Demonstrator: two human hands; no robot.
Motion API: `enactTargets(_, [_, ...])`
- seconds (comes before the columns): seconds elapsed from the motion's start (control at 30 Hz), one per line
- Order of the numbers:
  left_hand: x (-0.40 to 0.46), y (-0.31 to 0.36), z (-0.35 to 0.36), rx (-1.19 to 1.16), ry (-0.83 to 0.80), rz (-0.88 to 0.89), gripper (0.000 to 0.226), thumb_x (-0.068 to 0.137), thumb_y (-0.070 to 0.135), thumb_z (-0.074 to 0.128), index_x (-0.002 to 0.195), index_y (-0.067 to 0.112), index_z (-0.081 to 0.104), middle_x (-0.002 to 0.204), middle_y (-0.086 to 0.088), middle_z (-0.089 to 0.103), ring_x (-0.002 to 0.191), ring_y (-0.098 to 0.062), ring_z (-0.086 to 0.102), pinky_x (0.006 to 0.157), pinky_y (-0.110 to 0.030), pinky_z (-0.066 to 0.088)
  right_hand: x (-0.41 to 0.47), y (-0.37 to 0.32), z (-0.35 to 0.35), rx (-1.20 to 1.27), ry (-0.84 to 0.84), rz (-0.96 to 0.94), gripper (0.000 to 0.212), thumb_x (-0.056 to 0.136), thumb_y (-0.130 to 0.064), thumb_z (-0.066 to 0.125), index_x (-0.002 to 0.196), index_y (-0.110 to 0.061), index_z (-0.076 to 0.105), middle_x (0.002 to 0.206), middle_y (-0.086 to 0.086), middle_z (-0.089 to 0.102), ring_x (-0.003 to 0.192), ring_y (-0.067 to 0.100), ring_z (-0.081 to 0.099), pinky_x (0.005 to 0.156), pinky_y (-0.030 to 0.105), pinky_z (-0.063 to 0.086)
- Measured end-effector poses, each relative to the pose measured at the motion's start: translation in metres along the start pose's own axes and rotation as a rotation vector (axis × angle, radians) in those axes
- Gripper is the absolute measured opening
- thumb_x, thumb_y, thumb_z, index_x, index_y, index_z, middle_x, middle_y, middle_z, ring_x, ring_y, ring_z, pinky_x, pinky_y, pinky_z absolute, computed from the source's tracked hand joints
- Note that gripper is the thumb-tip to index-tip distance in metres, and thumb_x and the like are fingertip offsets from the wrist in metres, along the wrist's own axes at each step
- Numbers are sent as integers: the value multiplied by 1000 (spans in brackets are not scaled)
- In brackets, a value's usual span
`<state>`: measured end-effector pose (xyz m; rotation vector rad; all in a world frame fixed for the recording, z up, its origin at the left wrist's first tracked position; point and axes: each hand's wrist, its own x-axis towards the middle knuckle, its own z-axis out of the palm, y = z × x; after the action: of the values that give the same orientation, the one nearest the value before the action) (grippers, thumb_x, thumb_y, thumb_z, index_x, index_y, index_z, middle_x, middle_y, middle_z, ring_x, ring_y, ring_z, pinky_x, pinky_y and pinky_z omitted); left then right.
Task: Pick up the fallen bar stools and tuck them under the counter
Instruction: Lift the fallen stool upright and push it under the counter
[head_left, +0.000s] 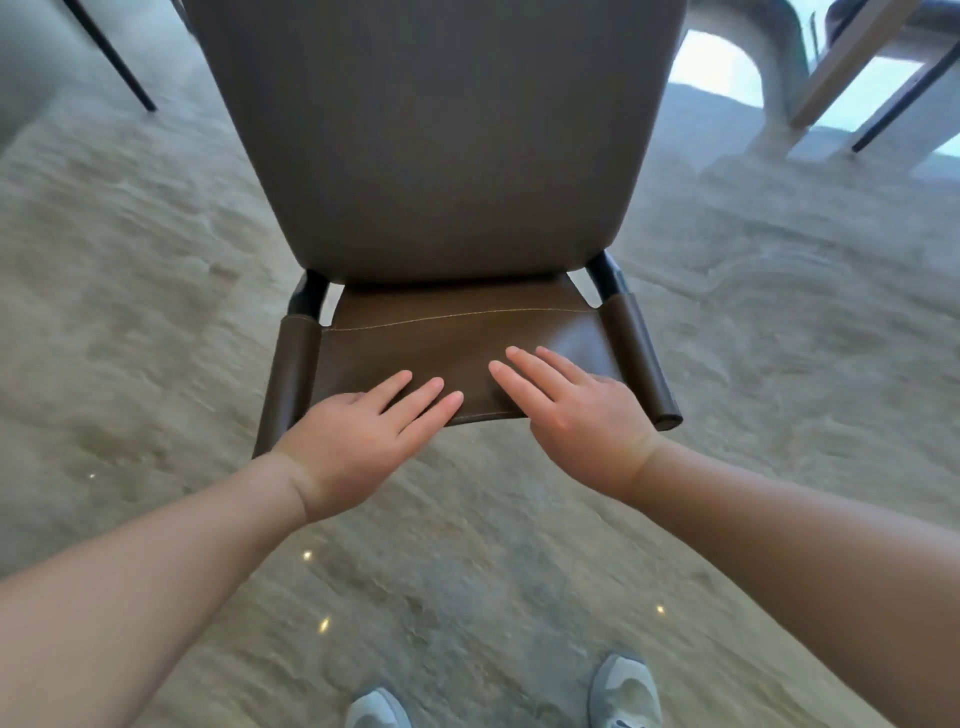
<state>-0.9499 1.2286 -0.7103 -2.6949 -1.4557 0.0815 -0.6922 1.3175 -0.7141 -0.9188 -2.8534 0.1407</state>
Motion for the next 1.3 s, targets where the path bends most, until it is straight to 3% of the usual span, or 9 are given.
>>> enactTargets(0.2, [42, -100, -112, 63, 174, -35, 60, 95, 0, 11, 145, 11, 42, 139, -14, 57, 113, -43, 62, 80, -49, 56, 94, 24, -117, -81, 157, 53, 58, 75, 6, 67, 132, -4, 59, 126, 16, 65, 107, 36, 65, 70, 44, 58])
enactTargets(0.37, [98, -190, -200, 153, 259, -163, 60, 98, 6, 4, 153, 17, 25, 152, -16, 40, 134, -41, 43, 99, -57, 43, 188, 55, -216, -195, 231, 193, 59, 82, 3, 55, 140, -8, 51, 130, 18, 60, 117, 39, 57, 95, 49, 45])
enactTargets(0.57, [178, -297, -271, 299, 373, -267, 66, 91, 10, 32, 155, 22, 20, 159, -14, 28, 143, -38, 29, 108, -61, 26, 305, 110, -287, -234, 358, 271, 57, 86, -16, 55, 142, -16, 49, 136, 16, 56, 124, 38, 52, 101, 53, 41])
enactTargets(0.8, [247, -387, -327, 183, 284, -352, 84, 82, 46, 54, 154, 21, 21, 159, -14, 26, 146, -36, 23, 106, -62, 34, 406, 167, -334, -213, 418, 242, 57, 86, -43, 54, 138, -18, 54, 137, 14, 56, 126, 38, 51, 94, 55, 46])
enactTargets(1.13, [312, -485, -369, 84, 192, -374, 82, 79, 53, 58, 151, 23, 33, 158, -18, 27, 146, -38, 25, 108, -61, 32, 510, 218, -383, -151, 325, 265, 60, 78, -47, 57, 131, -18, 60, 133, 13, 59, 125, 38, 54, 94, 53, 49])
enactTargets(1.3, [351, -543, -383, 49, 159, -373, 83, 77, 60, 53, 150, 28, 31, 158, -22, 26, 144, -43, 24, 109, -62, 31, 567, 251, -400, -130, 276, 277, 62, 76, -49, 59, 130, -18, 60, 131, 13, 60, 124, 39, 53, 93, 50, 48])
